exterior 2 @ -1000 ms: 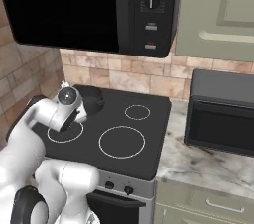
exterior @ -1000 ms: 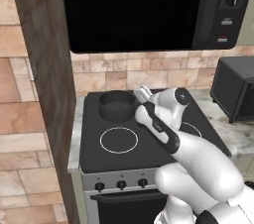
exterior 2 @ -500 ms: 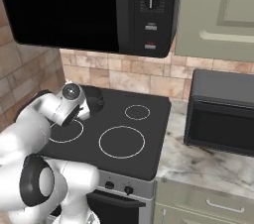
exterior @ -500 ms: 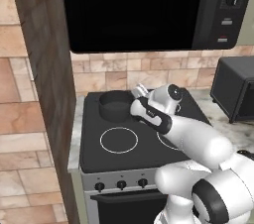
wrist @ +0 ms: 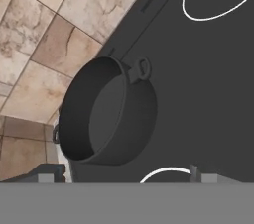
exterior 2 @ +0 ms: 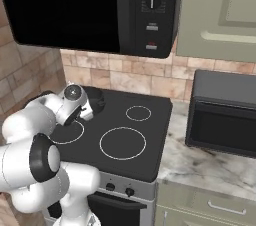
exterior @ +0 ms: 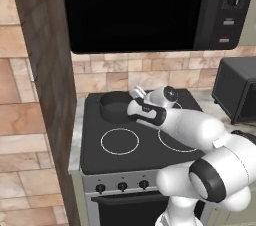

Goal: Move the pot and pan from the stove into the sink.

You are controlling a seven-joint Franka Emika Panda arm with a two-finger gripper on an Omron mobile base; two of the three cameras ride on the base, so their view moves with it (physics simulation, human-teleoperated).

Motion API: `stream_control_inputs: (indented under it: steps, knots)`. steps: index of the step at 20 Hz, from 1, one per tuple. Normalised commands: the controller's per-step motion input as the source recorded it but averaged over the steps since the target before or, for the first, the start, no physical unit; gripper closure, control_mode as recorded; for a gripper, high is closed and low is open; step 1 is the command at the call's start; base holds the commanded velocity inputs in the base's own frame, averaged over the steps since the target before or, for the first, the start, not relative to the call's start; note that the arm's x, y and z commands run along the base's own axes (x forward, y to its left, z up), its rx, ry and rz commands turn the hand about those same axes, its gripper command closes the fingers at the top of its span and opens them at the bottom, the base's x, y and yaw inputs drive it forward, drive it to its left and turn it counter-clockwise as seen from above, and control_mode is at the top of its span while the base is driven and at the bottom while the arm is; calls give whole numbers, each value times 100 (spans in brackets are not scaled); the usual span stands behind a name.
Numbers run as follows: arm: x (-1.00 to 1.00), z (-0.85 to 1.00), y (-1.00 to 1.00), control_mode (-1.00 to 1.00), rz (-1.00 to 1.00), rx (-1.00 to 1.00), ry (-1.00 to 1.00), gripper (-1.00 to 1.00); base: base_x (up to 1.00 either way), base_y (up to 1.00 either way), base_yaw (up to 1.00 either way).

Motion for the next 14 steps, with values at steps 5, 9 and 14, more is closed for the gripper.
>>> stream_control_inputs:
  steps: [5, 9, 14]
  knots:
    - [7, -2, 0, -100, 0, 0, 0, -100, 0, 0, 0]
    - [33, -8, 0, -100, -3, 0, 0, -100, 0, 0, 0]
    - [42, -11, 3, -100, -4, 0, 0, -100, 0, 0, 0]
